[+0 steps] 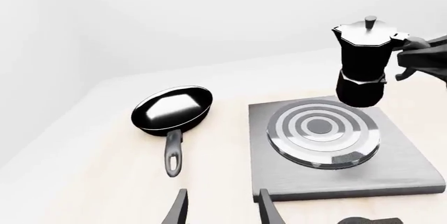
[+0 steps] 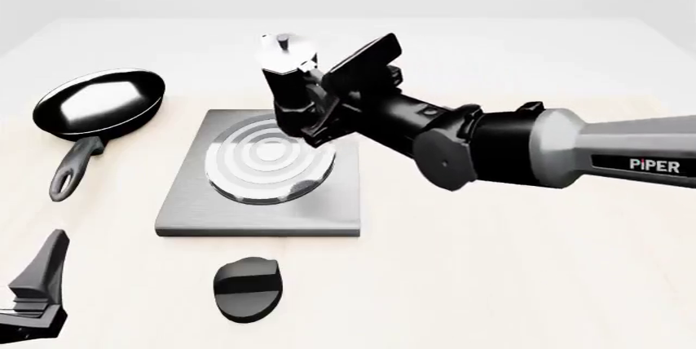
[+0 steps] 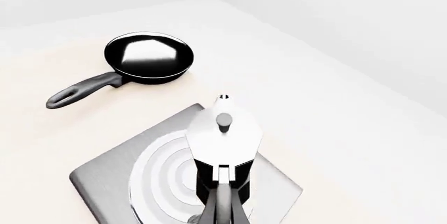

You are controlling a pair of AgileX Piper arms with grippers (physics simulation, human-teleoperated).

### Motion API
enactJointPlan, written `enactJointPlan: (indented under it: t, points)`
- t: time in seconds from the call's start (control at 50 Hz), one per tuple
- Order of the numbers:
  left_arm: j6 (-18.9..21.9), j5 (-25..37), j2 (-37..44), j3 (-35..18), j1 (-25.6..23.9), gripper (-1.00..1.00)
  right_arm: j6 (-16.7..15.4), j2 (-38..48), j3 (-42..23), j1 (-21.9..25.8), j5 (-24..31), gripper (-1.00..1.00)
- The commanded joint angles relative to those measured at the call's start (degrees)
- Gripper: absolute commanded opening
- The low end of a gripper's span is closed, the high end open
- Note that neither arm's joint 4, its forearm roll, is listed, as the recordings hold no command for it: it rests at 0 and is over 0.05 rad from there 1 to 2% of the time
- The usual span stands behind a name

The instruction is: Turn on the stove and put the moka pot on it.

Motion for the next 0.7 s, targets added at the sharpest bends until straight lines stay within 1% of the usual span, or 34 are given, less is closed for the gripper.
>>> enactJointPlan:
  t: [0.02, 0.06, 0.12, 0.18, 0.22, 0.38, 0.4, 0.44, 0.6, 0.7]
  points:
    - [-0.3, 0.3, 0.0, 0.0, 0.5, 1.00, 3.5, 5.7, -8.5, 2.9, 2.3, -1.00]
    - [-0.3, 0.4, 0.0, 0.0, 0.6, 1.00, 4.6, 6.7, -9.7, 3.4, 2.6, -1.00]
    - [-0.4, 0.5, 0.0, 0.0, 0.6, 1.00, 4.4, 7.3, -10.3, 3.9, 2.6, -1.00]
    - [-0.5, 0.4, 0.0, 0.0, 0.8, 1.00, 5.0, 8.1, -11.0, 4.4, 2.8, -1.00]
    - [-0.3, 0.3, 0.0, 0.0, 0.9, 1.00, 4.7, 9.0, -11.5, 4.4, 2.7, -1.00]
    - [-0.4, 0.7, 0.0, 0.0, 1.6, 1.00, 5.7, 12.3, -14.1, 4.2, 3.0, -1.00]
    - [-0.5, 0.8, 0.0, 0.0, 1.6, 1.00, 5.0, 13.0, -14.3, 3.7, 2.9, -1.00]
    - [-0.7, 0.8, 0.0, 0.0, 1.7, 1.00, 5.4, 14.0, -14.9, 3.4, 2.8, -1.00]
    - [-0.8, 1.1, 0.0, 0.0, 1.8, 1.00, 4.6, 16.3, -15.8, 2.5, 2.0, -1.00]
    - [-1.1, 1.3, 0.0, 0.0, 1.8, 1.00, 5.3, 16.7, -16.1, 2.6, 2.1, -1.00]
